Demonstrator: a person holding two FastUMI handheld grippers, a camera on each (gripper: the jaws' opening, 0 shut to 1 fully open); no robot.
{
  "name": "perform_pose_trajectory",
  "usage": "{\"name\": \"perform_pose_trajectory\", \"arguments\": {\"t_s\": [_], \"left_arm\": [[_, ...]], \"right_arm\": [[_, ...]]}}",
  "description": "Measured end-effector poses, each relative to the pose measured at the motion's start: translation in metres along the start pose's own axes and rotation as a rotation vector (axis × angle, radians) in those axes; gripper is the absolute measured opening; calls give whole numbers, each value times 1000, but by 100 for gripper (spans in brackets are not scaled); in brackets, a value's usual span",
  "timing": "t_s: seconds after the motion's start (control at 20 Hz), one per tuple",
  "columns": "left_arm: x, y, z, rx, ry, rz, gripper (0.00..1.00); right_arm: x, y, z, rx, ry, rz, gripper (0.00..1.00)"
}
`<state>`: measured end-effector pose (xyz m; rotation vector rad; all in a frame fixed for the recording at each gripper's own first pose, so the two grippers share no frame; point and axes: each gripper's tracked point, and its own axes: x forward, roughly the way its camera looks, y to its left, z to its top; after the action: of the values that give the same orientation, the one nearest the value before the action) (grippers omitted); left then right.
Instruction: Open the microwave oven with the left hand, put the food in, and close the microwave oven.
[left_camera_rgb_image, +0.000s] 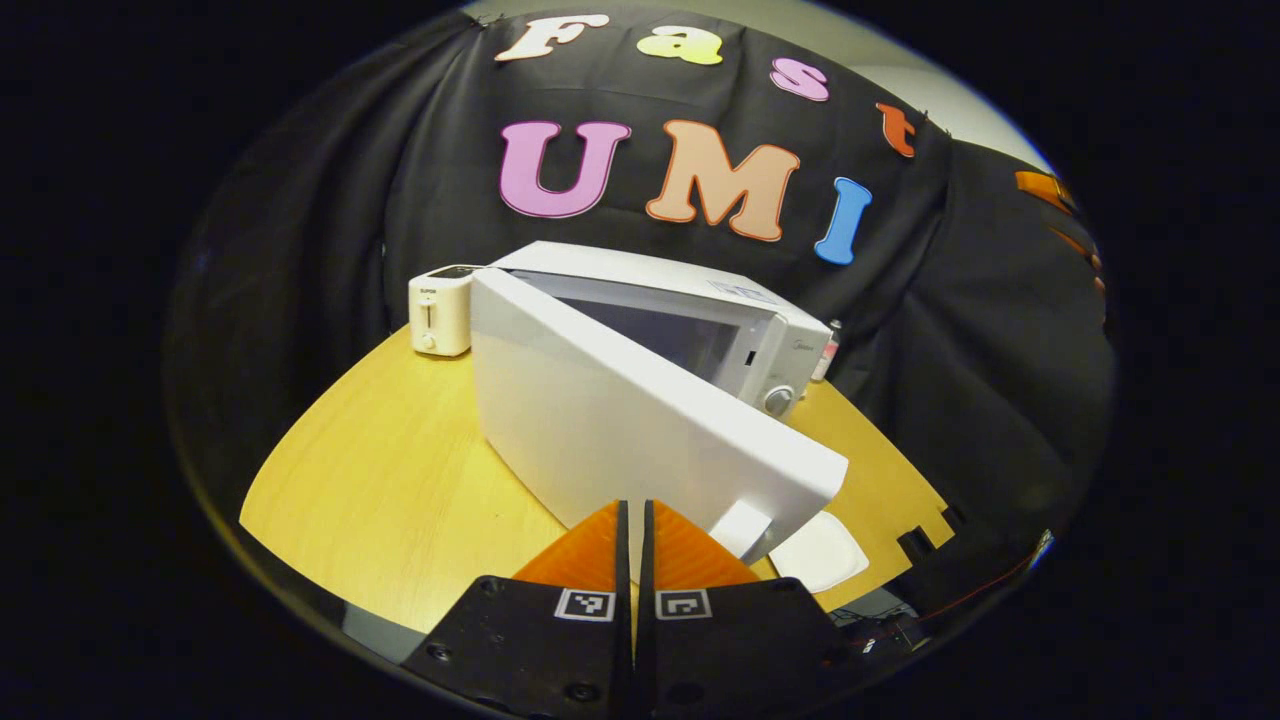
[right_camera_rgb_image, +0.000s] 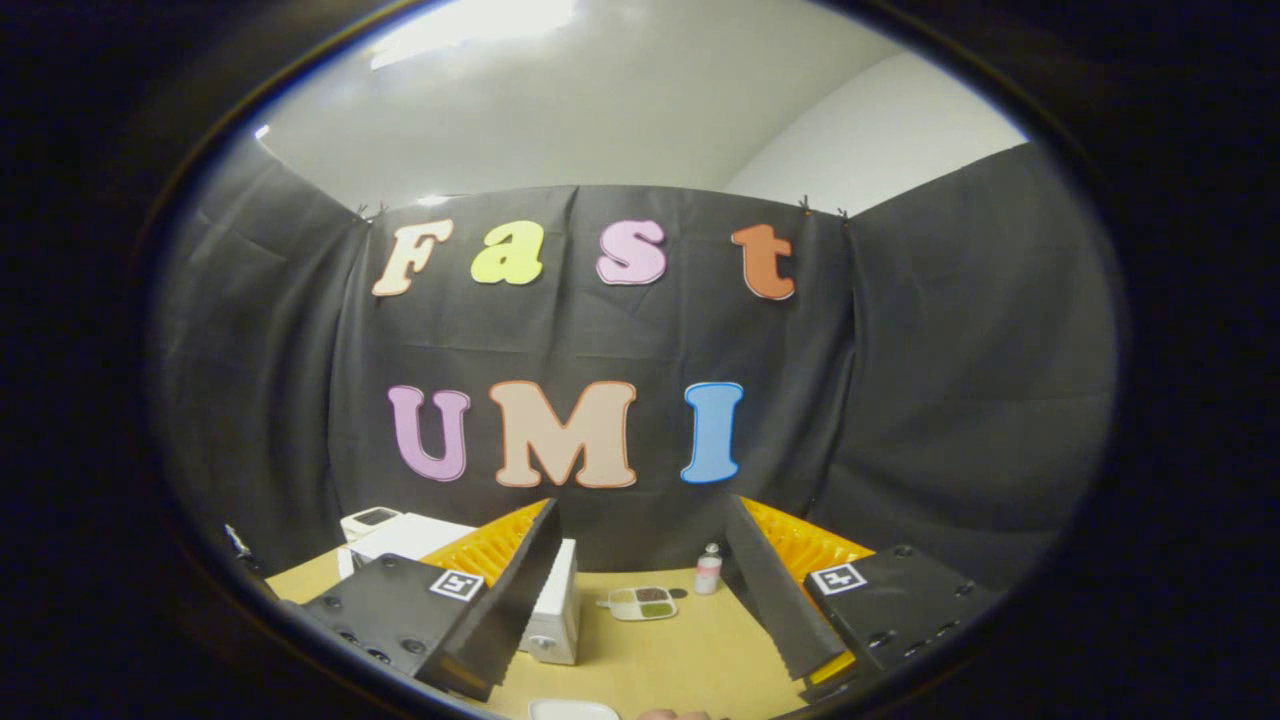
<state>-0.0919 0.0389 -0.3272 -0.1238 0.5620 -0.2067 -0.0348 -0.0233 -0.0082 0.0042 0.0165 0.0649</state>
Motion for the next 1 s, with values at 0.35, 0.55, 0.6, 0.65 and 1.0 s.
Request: {"name": "perform_pose_trajectory", "arguments": {"t_s": [0.35, 0.55, 0.6, 0.65, 1.0], "left_arm": [[46, -26, 17, 3, -4, -5, 1], [66, -35, 25, -3, -11, 17, 0], [71, -38, 25, 5, -13, 21, 1], [77, -41, 27, 17, -16, 25, 1], [115, -66, 30, 85, -2, 45, 0]], "right_arm": [[9, -37, 7, 4, -5, -29, 96], [24, -50, 5, 10, -2, -12, 96], [27, -54, 5, 11, -1, -3, 96], [31, -56, 3, 10, 5, 4, 96], [56, -74, -5, 17, 35, 54, 96]]}}
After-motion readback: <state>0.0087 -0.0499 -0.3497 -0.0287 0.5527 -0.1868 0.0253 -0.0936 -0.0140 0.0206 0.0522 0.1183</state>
